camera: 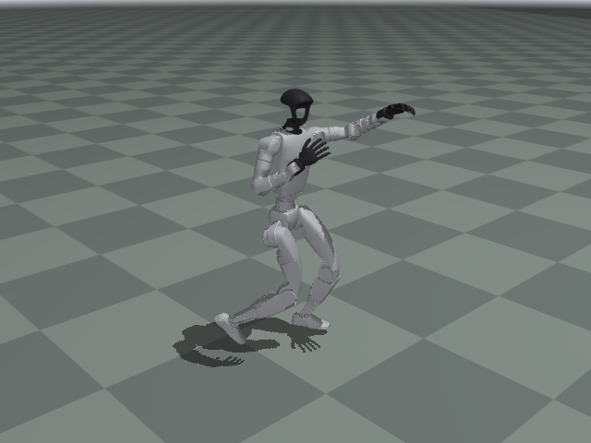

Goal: Sport exercise

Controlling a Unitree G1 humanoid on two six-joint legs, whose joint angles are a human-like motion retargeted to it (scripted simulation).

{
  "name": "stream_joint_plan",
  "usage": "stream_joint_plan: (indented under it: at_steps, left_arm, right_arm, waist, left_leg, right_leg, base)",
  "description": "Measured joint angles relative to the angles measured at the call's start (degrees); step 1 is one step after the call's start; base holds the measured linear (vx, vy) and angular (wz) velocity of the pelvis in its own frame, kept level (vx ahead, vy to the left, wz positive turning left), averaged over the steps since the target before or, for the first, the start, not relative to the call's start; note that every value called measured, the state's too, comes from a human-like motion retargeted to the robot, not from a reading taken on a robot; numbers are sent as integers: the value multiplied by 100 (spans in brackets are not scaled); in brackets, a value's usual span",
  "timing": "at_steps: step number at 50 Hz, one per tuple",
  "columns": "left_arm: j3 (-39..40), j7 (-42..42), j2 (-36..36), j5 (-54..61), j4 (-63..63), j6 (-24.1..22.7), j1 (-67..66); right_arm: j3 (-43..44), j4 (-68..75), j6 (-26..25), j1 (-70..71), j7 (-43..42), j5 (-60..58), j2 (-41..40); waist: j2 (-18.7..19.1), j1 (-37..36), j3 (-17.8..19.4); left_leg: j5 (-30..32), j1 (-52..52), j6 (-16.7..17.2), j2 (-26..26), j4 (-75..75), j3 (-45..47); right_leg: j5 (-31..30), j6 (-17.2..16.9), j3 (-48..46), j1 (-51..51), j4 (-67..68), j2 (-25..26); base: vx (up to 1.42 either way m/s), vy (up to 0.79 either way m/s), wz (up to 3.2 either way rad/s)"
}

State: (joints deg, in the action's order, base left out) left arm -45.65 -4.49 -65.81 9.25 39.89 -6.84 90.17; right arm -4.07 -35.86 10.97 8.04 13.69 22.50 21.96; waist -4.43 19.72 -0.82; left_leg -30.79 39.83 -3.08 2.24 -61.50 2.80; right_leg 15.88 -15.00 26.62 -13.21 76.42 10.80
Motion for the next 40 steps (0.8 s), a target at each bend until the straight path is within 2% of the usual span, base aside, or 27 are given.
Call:
stream_joint_plan:
  at_steps: [2,3,5,8,10,12,15,19,25,29,35,38,40]
  left_arm:
    - [1842,97,425,447,-2951,-345,-2068]
    - [2696,-17,854,650,-4197,-516,-3135]
    - [3902,-408,1916,1141,-6110,-807,-4961]
    - [4574,-793,3473,1725,-7423,-1018,-6718]
    - [4766,-856,4285,1901,-7843,-1058,-7484]
    - [4853,-855,4802,1989,-8022,-1115,-7846]
    - [4950,-764,5217,2055,-8202,-1210,-7901]
    - [4912,-494,5116,2094,-8285,-1295,-7333]
    - [4671,137,4423,1803,-8180,-1424,-6488]
    - [4783,449,4330,1864,-8149,-1595,-6504]
    - [5380,448,4719,2379,-7979,-1768,-7813]
    - [5483,141,5030,2363,-7726,-1600,-8724]
    - [5387,-143,5172,2287,-7580,-1453,-9119]
  right_arm:
    - [384,-191,119,544,-433,-496,-61]
    - [477,-258,184,859,-626,-666,-26]
    - [490,-325,307,1538,-974,-906,74]
    - [336,-231,467,2400,-1363,-1203,144]
    - [229,-72,586,2795,-1550,-1357,180]
    - [163,-18,695,2904,-1635,-1377,96]
    - [56,-173,836,2749,-1650,-1215,-90]
    - [-201,-617,918,2226,-1572,-831,-354]
    - [-360,-839,908,2275,-1746,-490,-326]
    - [-301,-685,912,2715,-2069,-572,-83]
    - [18,-258,875,2605,-2499,-1239,126]
    - [107,-35,823,2111,-2346,-1586,-103]
    - [66,79,789,1733,-2069,-1755,-288]
  waist:
    - [-429,-473,29]
    - [-595,-733,68]
    - [-886,-1239,183]
    - [-1234,-1936,516]
    - [-1272,-2266,803]
    - [-1054,-2449,978]
    - [-655,-2524,1054]
    - [-429,-2379,1088]
    - [-459,-2319,1103]
    - [-579,-2553,1140]
    - [-717,-3094,1242]
    - [-650,-3326,1241]
    - [-833,-3257,1359]
  left_leg:
    - [124,79,-51,211,66,-31]
    - [205,118,-62,341,105,-56]
    - [422,222,-36,635,181,-118]
    - [704,400,175,961,234,-249]
    - [796,575,333,1004,271,-371]
    - [849,923,496,687,231,-481]
    - [569,1333,608,204,30,-535]
    - [287,1267,628,-3,-621,-408]
    - [-48,579,523,-113,-1359,-442]
    - [-191,609,563,-216,-1390,-642]
    - [-90,908,835,-13,-819,-1251]
    - [-267,842,674,132,-1015,-1256]
    - [-483,652,357,584,-1225,-896]
  right_leg:
    - [392,0,172,144,-27,-167]
    - [529,0,266,215,-45,-265]
    - [992,3,440,320,-130,-479]
    - [2294,636,147,320,-297,-809]
    - [3135,1126,-305,197,-417,-986]
    - [3413,1512,-803,-123,-594,-822]
    - [3413,1867,-1287,-610,-881,-421]
    - [3413,1967,-1544,-889,-805,-371]
    - [3279,1842,-1593,-751,-1019,-529]
    - [3346,1737,-1571,-621,-1020,-701]
    - [3413,1509,-1494,-390,-1157,-950]
    - [3413,1344,-1355,-134,-1118,-998]
    - [3383,1019,-1221,168,-510,-1428]
  base:
    - [-20,-11,63]
    - [-29,-12,70]
    - [-37,-14,76]
    - [-47,-24,84]
    - [-57,-28,97]
    - [-62,-26,92]
    - [-54,-18,72]
    - [-30,-8,56]
    - [-7,4,29]
    - [11,15,14]
    - [29,27,3]
    - [41,38,1]
    - [46,38,70]
